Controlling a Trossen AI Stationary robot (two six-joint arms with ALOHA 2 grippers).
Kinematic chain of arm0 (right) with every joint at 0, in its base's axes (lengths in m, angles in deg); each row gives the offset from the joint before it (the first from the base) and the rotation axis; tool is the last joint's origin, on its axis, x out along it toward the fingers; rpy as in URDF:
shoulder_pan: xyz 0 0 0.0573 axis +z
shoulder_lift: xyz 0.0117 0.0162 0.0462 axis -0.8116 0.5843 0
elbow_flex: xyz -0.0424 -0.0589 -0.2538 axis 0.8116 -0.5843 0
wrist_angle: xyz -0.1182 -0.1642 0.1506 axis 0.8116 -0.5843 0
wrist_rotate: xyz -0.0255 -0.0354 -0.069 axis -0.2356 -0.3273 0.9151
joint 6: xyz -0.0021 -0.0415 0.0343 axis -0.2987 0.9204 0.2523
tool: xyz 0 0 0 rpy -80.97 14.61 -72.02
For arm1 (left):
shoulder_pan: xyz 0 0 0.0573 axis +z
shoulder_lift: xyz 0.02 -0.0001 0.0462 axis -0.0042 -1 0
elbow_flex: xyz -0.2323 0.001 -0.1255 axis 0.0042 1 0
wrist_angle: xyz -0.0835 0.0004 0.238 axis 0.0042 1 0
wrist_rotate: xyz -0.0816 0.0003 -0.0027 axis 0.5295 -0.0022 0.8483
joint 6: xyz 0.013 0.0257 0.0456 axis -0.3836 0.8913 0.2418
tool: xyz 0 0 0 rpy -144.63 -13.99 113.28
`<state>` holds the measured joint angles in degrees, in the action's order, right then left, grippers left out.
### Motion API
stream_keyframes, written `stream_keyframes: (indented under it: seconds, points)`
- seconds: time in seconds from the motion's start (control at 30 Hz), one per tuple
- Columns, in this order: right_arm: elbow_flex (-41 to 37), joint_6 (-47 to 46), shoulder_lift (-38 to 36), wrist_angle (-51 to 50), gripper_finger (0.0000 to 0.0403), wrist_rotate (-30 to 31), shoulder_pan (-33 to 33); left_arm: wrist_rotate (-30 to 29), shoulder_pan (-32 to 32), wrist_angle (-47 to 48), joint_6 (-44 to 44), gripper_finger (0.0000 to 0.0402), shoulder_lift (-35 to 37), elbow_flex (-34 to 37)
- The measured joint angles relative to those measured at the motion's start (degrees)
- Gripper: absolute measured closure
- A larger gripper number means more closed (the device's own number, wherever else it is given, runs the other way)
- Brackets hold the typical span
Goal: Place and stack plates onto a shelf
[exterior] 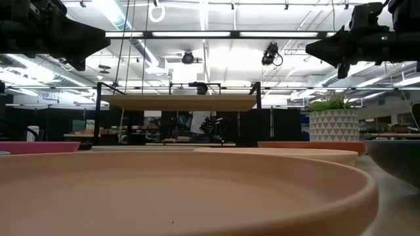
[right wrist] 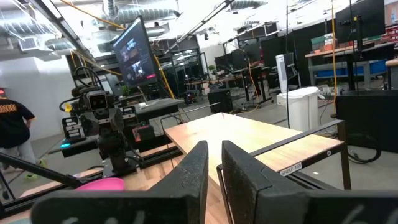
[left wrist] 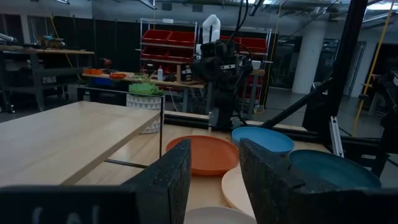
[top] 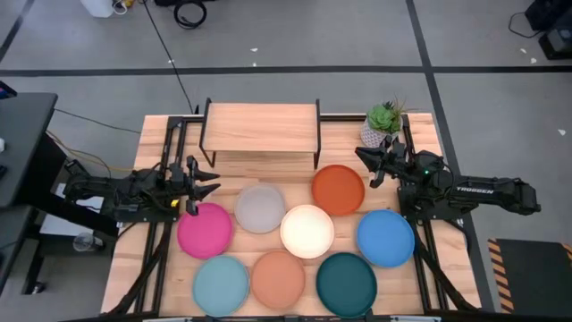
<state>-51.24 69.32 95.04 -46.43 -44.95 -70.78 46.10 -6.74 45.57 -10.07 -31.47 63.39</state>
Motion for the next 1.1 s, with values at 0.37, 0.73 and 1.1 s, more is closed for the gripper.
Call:
stream_keyframes:
  seconds: [0.37, 0.73, 1.1]
  points:
    - [0.0, -0.01, 0.0, 0.0, 0.0349, 0.0, 0.0, 0.0, 0.0, 0.0, 0.0, 0.026, 0.0, 0.0]
    - [0.0, 0.01, -0.02, -0.02, 0.0349, 0.02, 0.0, -0.68, 0.06, -1.76, -1.85, 0.026, 0.0, 0.02]
    - [0.9, -5.99, 0.27, 0.71, 0.035, -2.98, -0.07, -1.05, 0.04, -6.04, -11.48, 0.026, 0.0, 0.02]
